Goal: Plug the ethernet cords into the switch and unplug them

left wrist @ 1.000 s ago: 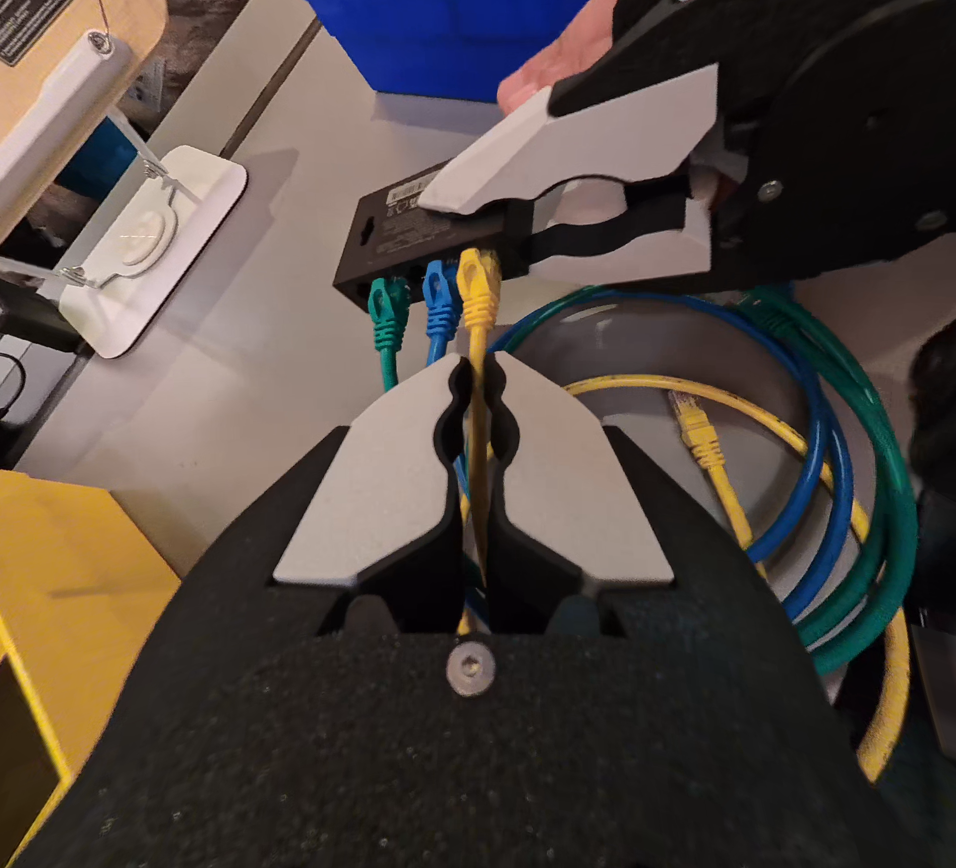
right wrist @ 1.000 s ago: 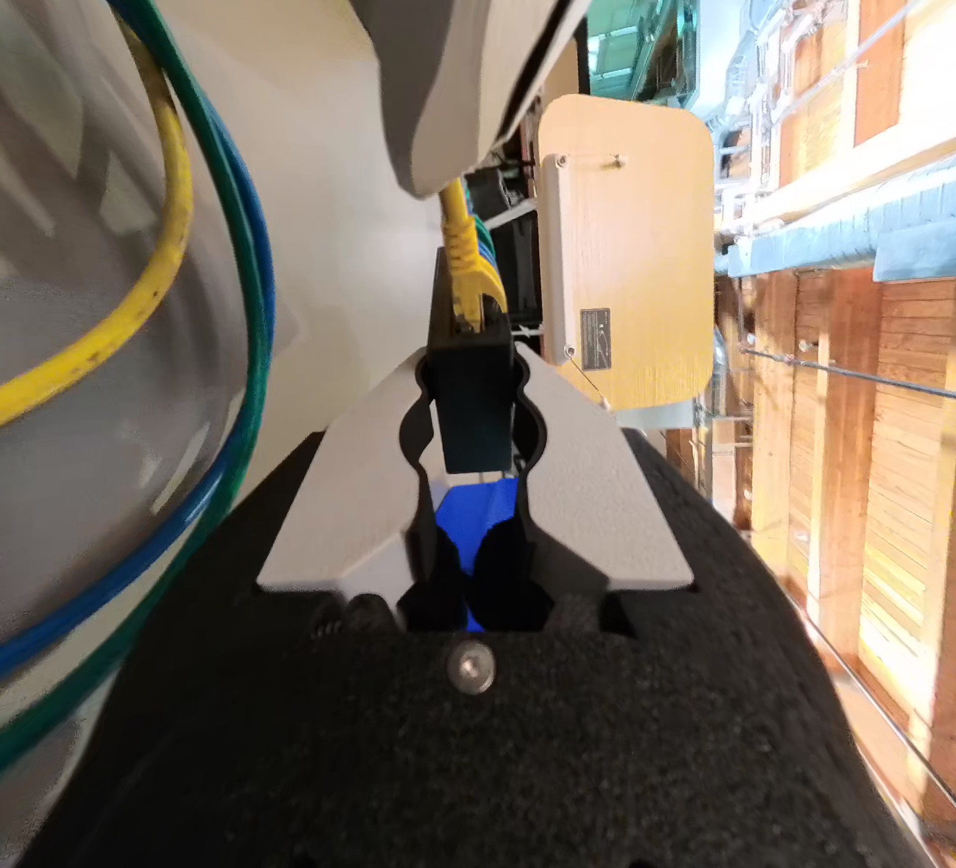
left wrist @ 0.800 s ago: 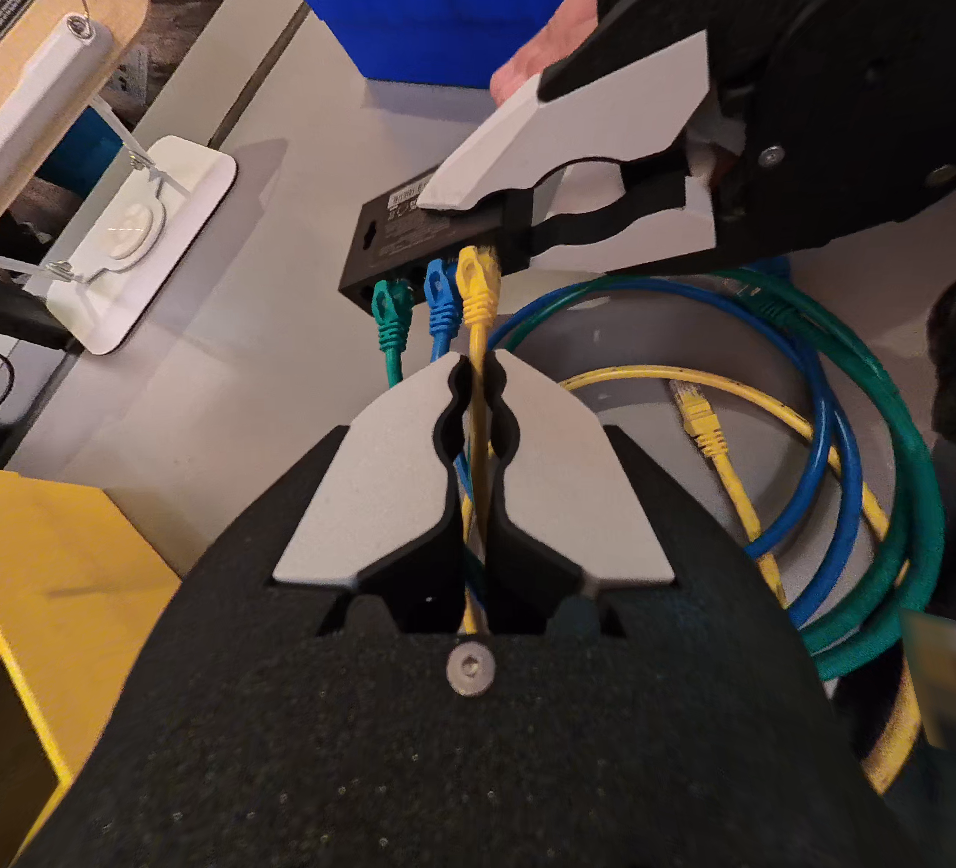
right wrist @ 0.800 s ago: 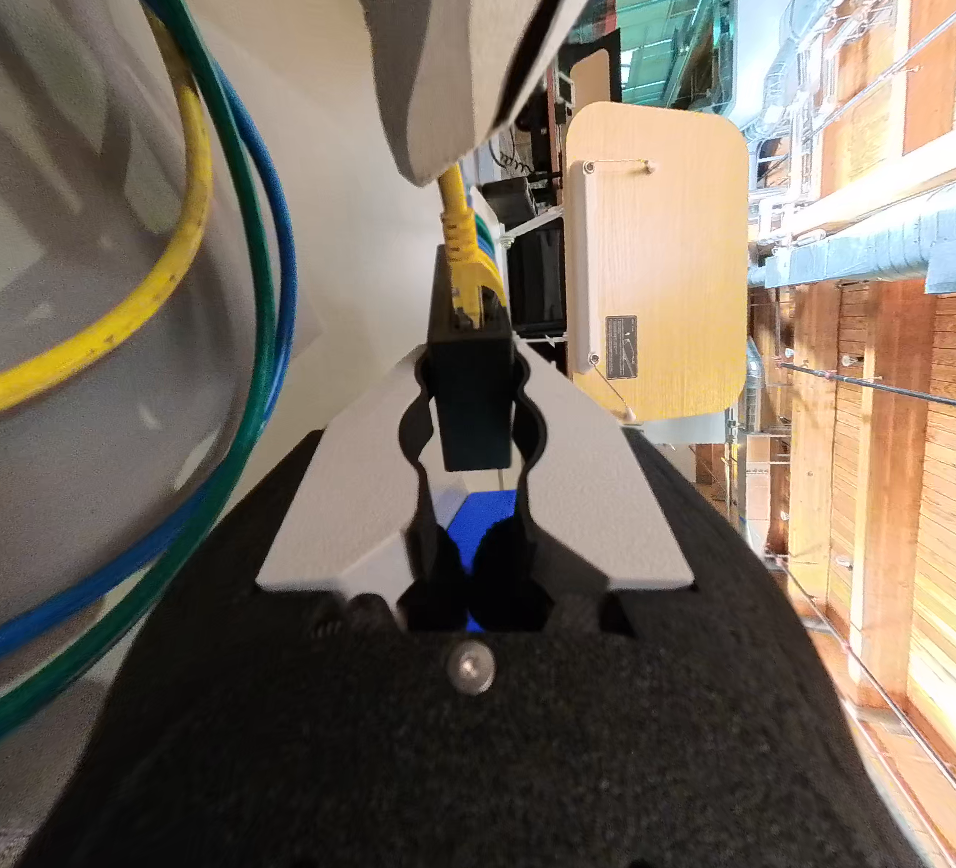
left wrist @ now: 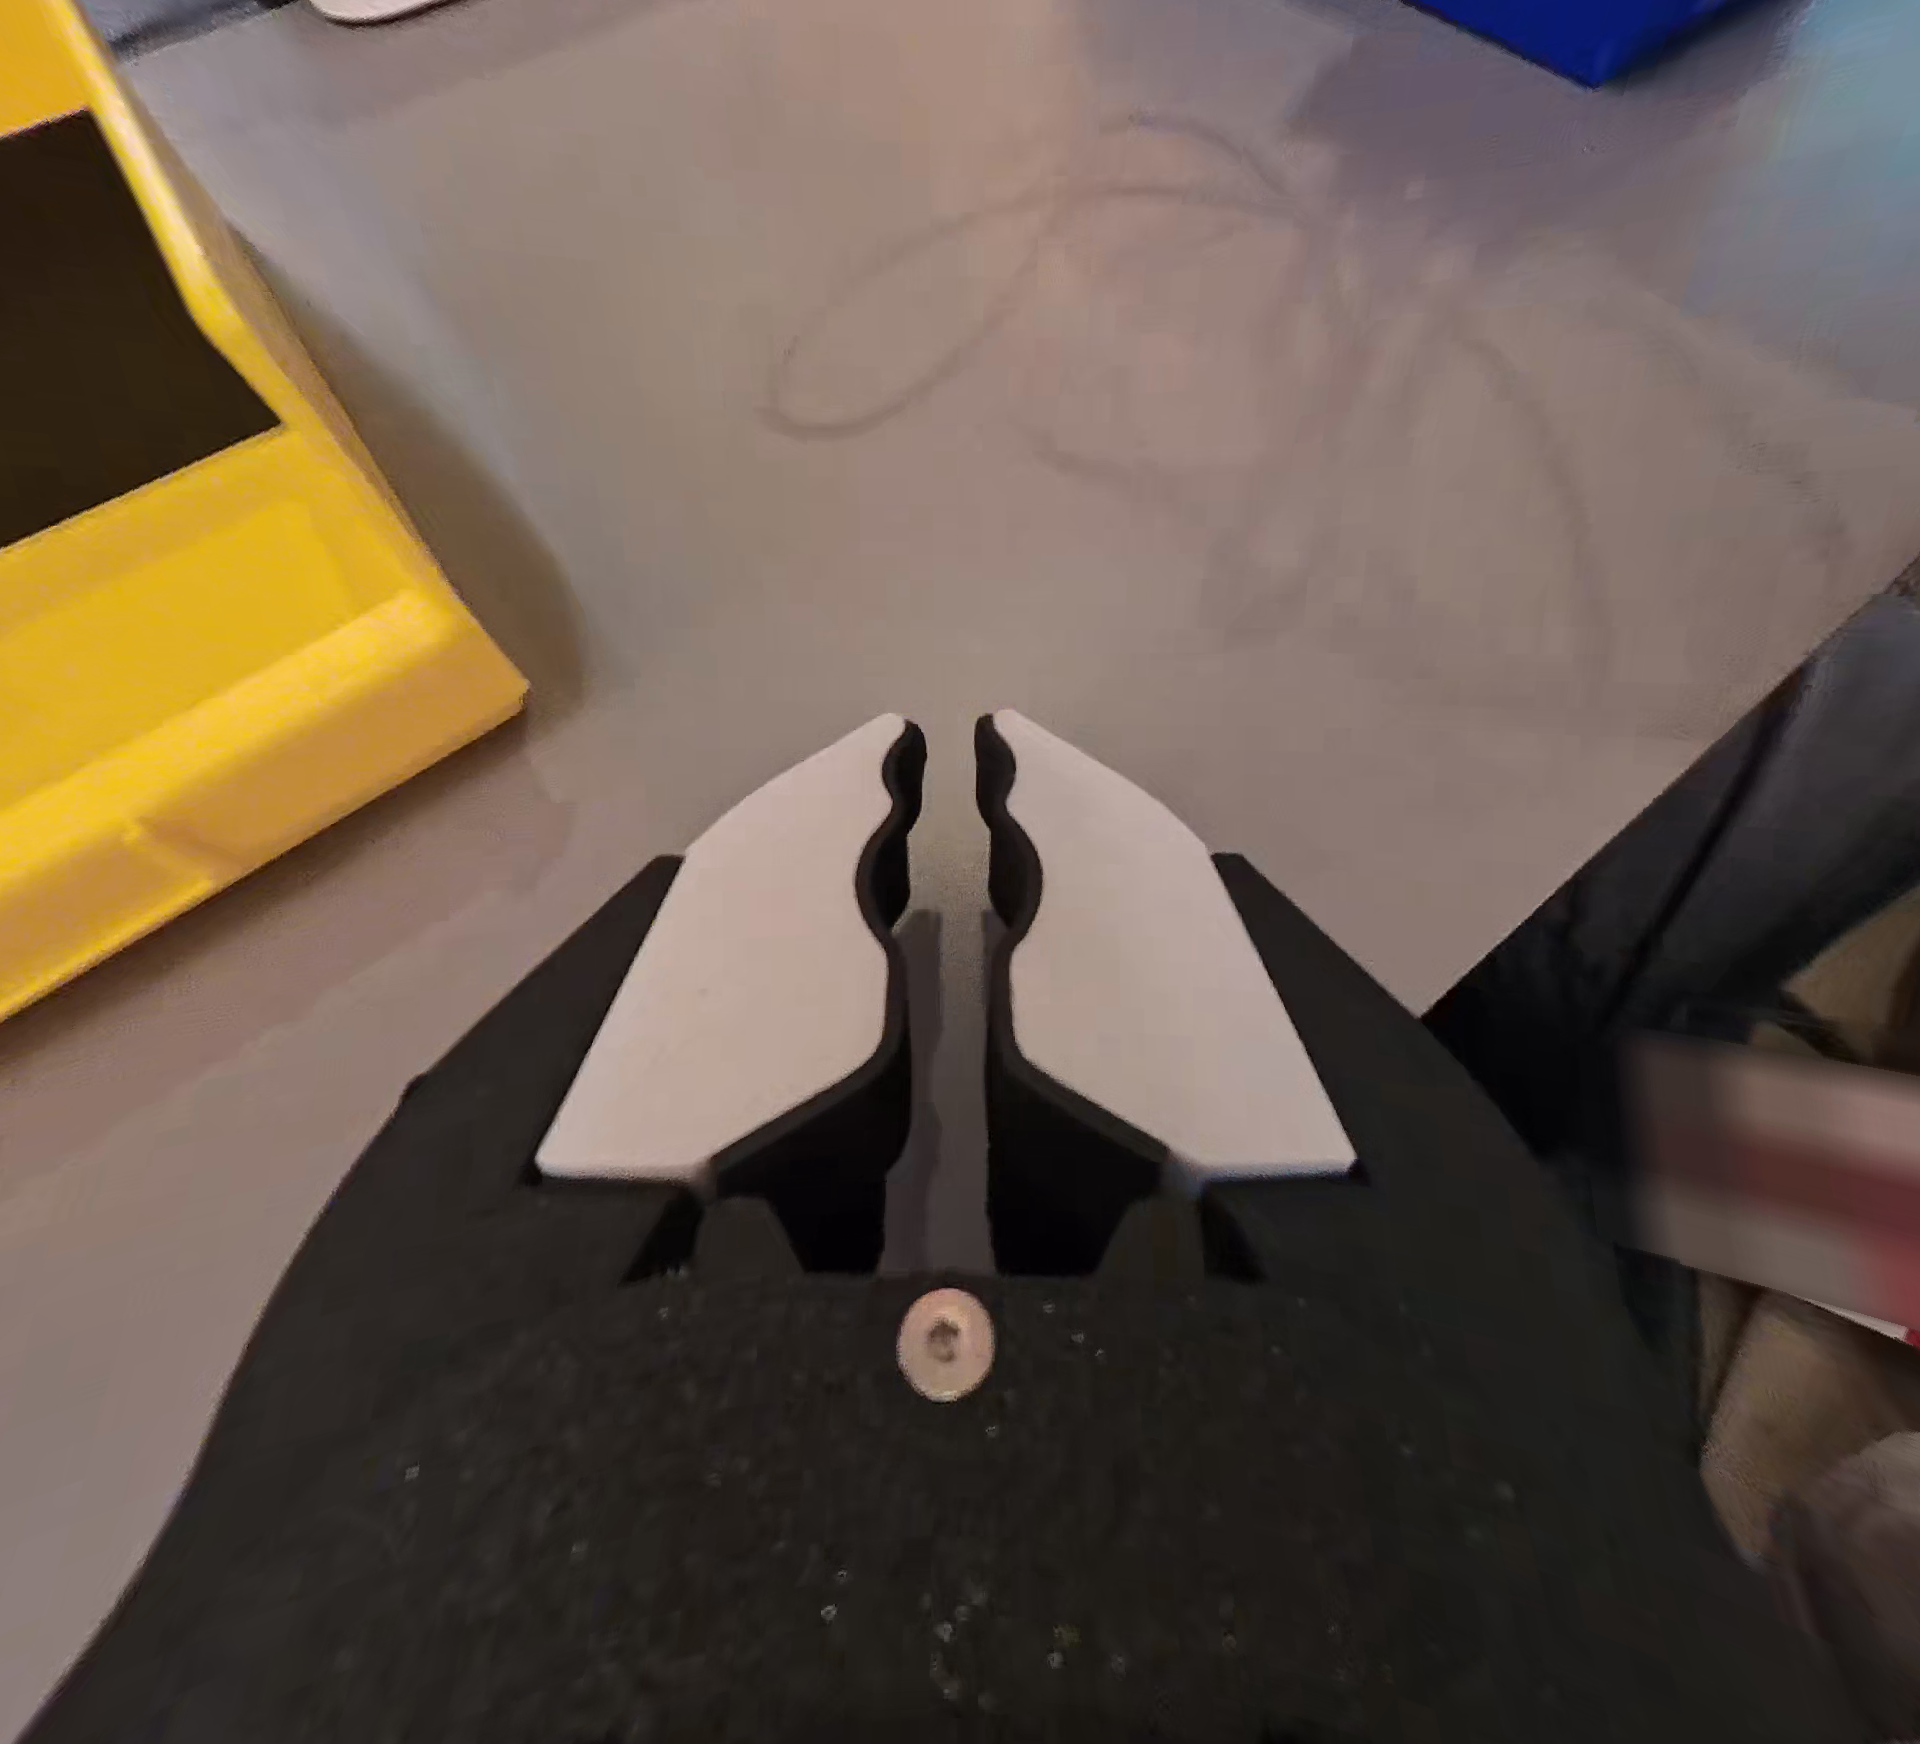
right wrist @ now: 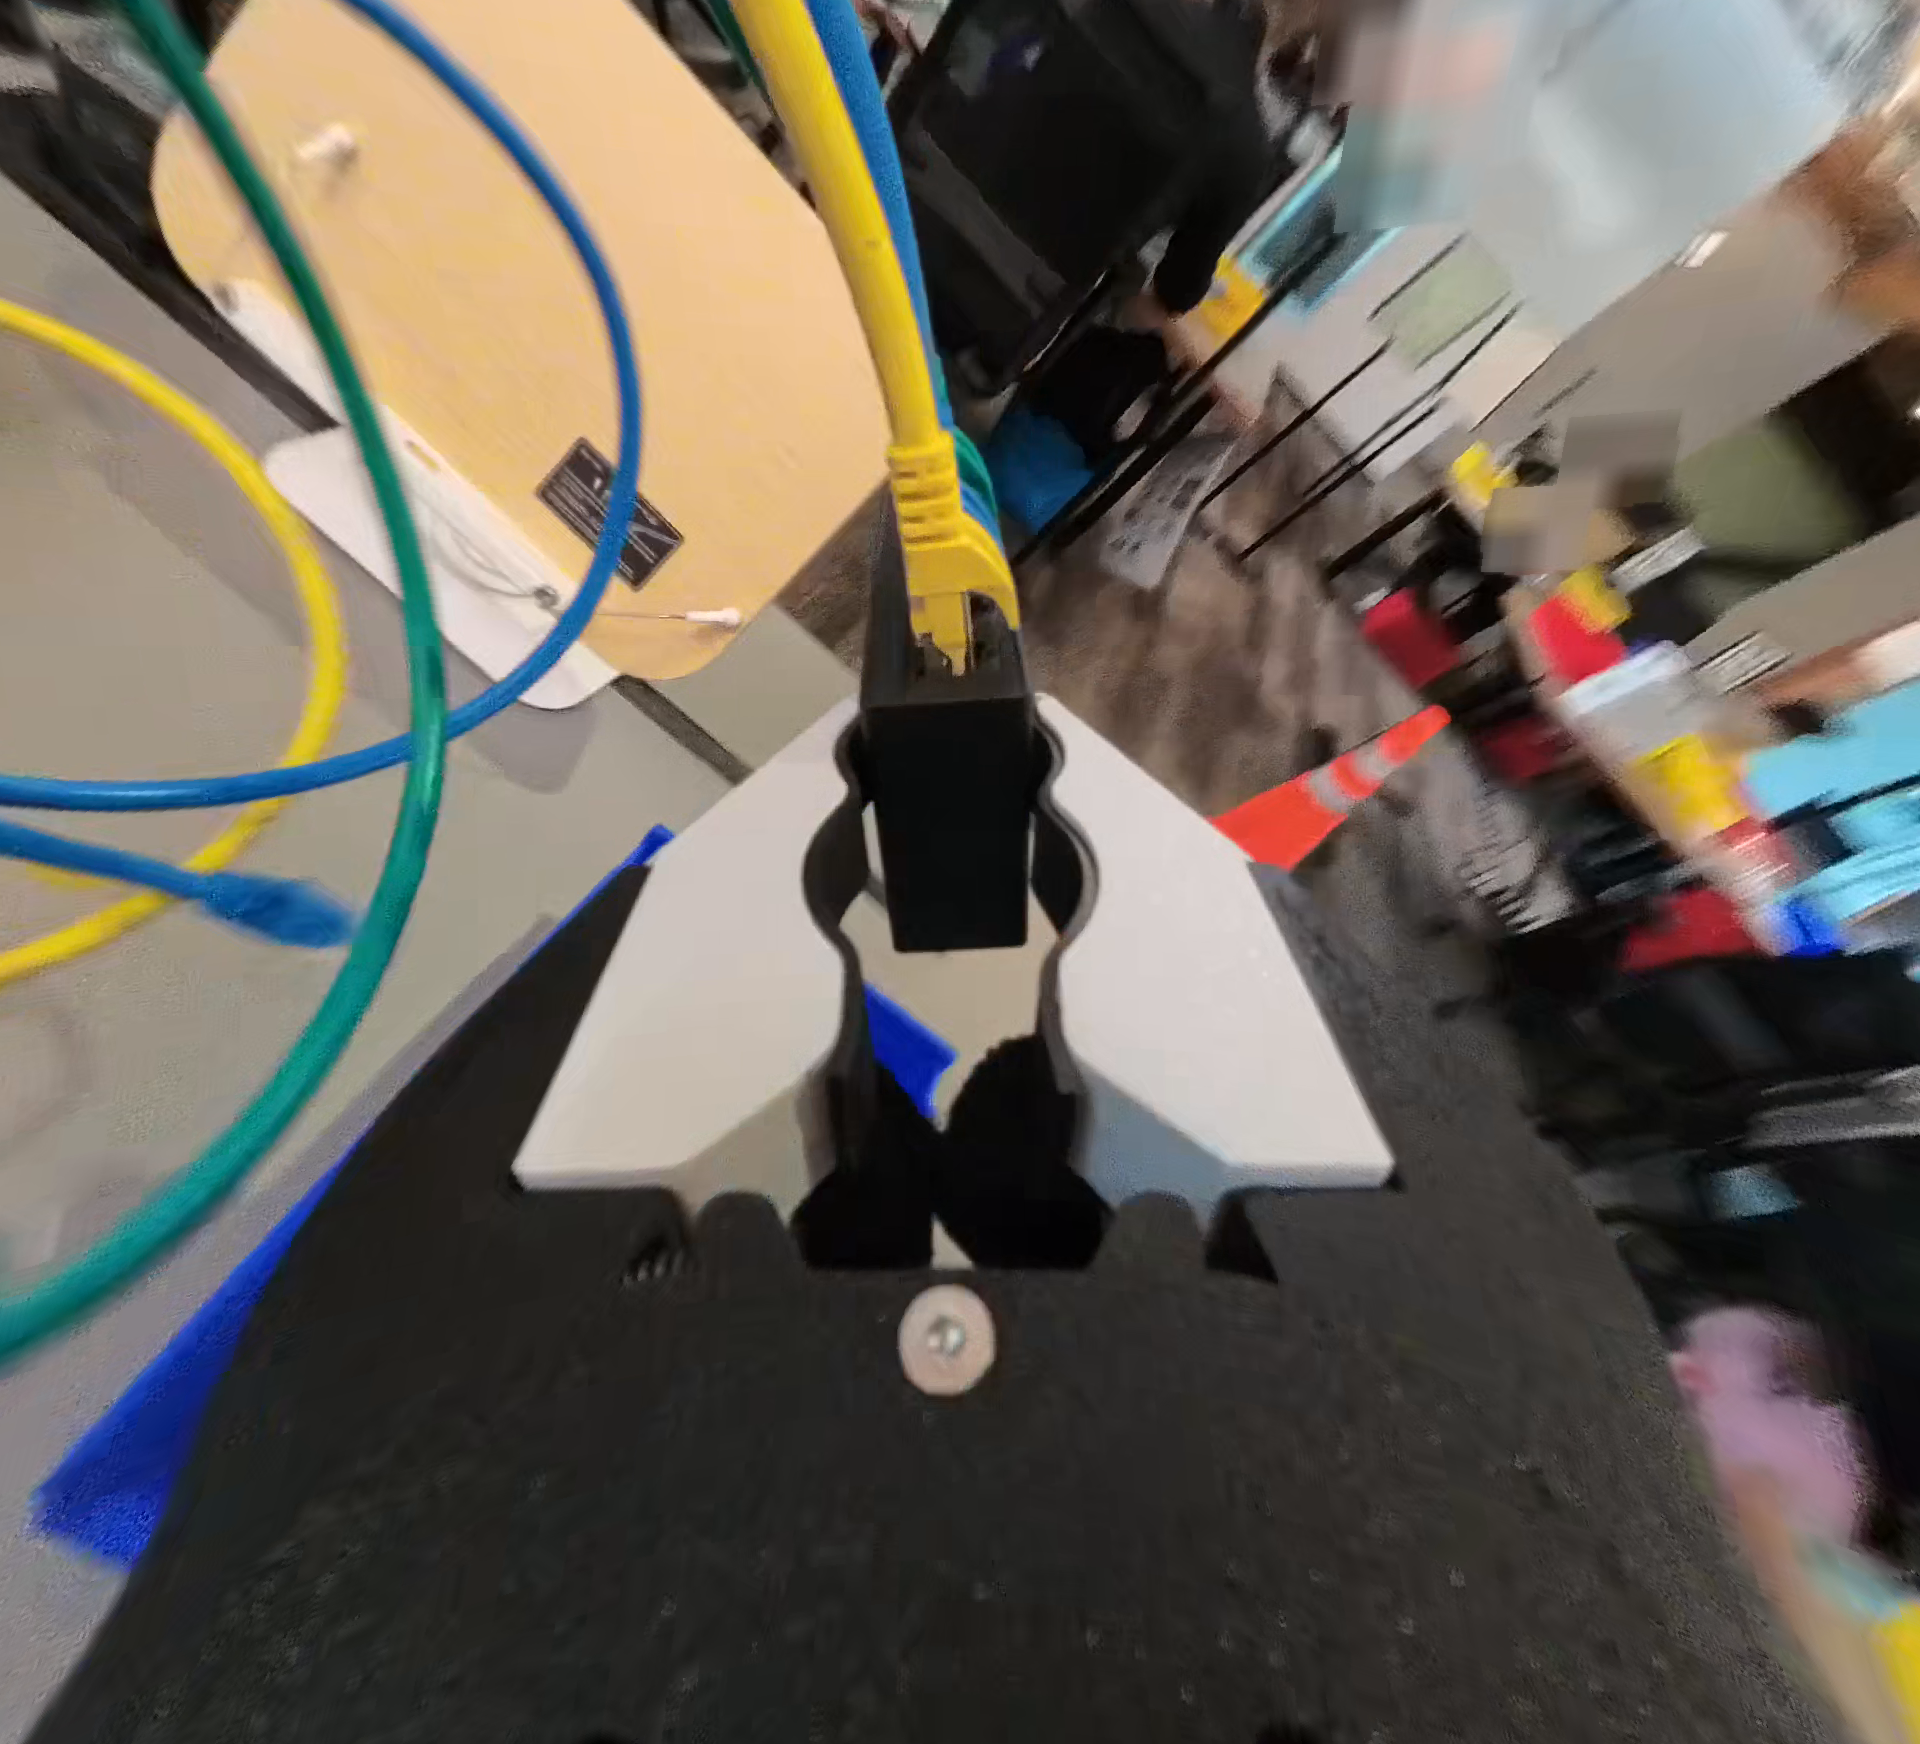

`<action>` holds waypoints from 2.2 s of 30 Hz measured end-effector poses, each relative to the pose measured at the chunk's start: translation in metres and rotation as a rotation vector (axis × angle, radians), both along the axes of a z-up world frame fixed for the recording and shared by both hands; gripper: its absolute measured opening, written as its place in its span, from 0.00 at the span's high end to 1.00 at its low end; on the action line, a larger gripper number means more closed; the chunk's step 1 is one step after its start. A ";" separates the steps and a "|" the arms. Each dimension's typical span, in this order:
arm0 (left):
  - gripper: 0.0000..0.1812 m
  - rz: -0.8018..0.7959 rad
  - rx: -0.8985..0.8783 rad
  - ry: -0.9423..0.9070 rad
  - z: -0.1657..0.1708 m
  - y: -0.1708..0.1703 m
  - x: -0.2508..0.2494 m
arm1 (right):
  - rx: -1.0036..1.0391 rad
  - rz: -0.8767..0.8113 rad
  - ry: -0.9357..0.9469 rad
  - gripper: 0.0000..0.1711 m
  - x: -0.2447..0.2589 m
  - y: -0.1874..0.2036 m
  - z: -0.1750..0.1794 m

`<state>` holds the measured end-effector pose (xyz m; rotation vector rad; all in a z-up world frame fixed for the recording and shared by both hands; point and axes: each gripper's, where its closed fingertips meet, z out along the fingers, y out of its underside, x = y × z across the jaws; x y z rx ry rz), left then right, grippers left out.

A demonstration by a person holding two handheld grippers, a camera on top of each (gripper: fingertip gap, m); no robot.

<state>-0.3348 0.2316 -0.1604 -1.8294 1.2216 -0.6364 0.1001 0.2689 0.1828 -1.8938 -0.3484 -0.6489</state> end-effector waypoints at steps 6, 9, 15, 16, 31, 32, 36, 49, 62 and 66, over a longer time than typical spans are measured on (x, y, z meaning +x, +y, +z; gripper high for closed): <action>0.95 -0.050 -0.028 -0.004 0.004 -0.012 0.005 | -0.208 -0.061 0.687 0.85 0.079 -0.006 -0.027; 0.95 -0.070 -0.055 -0.010 0.005 -0.015 0.009 | -0.327 0.005 1.046 0.85 0.089 -0.011 -0.076; 0.95 -0.089 -0.076 0.002 0.001 -0.017 0.015 | -0.555 -0.193 1.063 0.85 0.116 -0.038 -0.190; 0.95 -0.094 -0.077 0.006 0.000 -0.018 0.016 | -0.580 -0.229 1.047 0.85 0.118 -0.039 -0.204; 0.95 -0.084 -0.070 0.069 -0.009 -0.020 0.009 | -1.024 -0.565 0.699 0.85 0.113 -0.048 -0.338; 0.95 -0.084 -0.070 0.070 -0.009 -0.020 0.008 | -1.043 -0.574 0.668 0.85 0.113 -0.048 -0.338; 0.95 -0.082 -0.057 0.084 -0.011 -0.019 0.006 | -0.940 -0.497 0.746 0.77 0.111 -0.029 -0.323; 0.91 0.205 0.166 -0.133 0.049 0.034 -0.028 | 0.152 -0.141 0.560 0.66 0.066 -0.093 -0.118; 0.75 0.558 0.148 -0.103 0.023 0.112 -0.102 | 0.153 -0.256 0.644 0.71 -0.039 -0.160 -0.310; 0.75 0.567 0.111 -0.087 0.018 0.111 -0.100 | 0.147 -0.284 0.670 0.71 -0.029 -0.166 -0.319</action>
